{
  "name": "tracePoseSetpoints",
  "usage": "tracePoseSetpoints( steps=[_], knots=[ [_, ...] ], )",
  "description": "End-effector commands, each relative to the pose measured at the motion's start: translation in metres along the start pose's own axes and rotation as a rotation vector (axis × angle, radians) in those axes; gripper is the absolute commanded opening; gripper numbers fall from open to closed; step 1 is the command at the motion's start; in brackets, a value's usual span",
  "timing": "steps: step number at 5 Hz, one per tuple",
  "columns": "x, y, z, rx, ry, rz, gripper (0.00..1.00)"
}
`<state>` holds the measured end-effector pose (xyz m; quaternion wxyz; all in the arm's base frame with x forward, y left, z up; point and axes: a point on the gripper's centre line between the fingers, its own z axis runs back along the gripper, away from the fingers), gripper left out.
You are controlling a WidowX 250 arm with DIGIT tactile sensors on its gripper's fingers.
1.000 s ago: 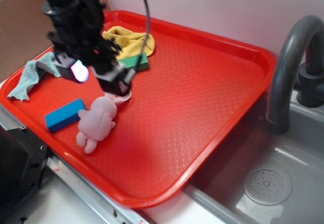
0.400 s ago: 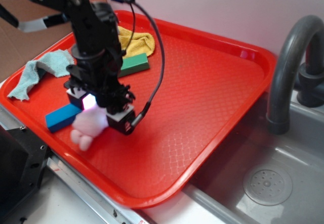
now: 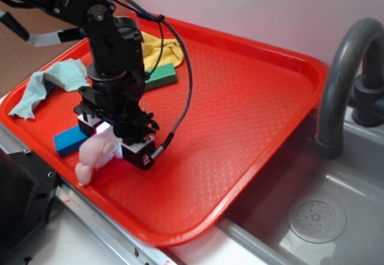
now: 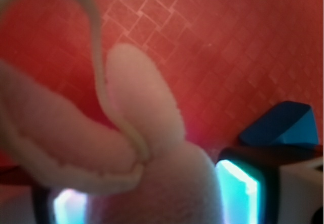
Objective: Grab the pink bunny.
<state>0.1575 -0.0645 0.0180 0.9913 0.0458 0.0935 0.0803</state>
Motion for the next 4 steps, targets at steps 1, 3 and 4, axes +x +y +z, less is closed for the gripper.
tracePoseSetpoints(
  steps=[1, 3, 4],
  knots=[
    [0.002, 0.004, 0.019, -0.03, -0.054, 0.03, 0.0],
    [0.004, 0.017, 0.121, -0.03, -0.169, 0.099, 0.0],
    [-0.009, 0.025, 0.17, -0.1, -0.244, 0.07, 0.0]
  ],
)
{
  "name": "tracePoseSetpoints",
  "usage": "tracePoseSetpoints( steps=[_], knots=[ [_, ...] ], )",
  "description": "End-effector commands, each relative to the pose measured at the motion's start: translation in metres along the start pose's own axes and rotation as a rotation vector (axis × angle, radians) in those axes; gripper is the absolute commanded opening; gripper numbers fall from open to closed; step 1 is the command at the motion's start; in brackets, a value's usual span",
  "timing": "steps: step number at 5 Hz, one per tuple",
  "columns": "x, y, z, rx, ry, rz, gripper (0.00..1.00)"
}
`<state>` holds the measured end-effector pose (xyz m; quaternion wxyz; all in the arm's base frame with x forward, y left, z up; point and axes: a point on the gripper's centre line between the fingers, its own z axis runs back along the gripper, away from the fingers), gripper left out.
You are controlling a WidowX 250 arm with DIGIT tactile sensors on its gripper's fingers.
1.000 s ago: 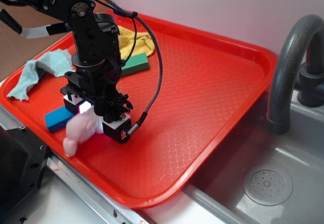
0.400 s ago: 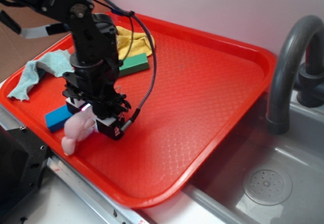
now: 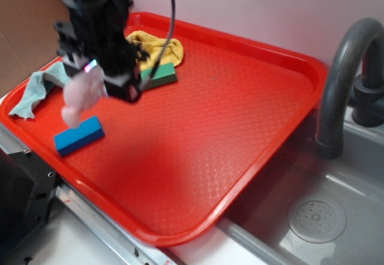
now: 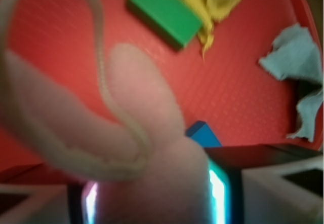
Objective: Grab the pink bunny.
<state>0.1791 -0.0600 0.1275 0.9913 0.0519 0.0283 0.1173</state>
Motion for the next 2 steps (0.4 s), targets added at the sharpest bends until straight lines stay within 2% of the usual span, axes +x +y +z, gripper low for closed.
tracePoseSetpoints(
  steps=[1, 2],
  knots=[
    [-0.005, 0.021, 0.1, -0.163, -0.154, -0.022, 0.0],
    [0.007, 0.023, 0.089, -0.203, -0.117, -0.124, 0.0]
  ],
)
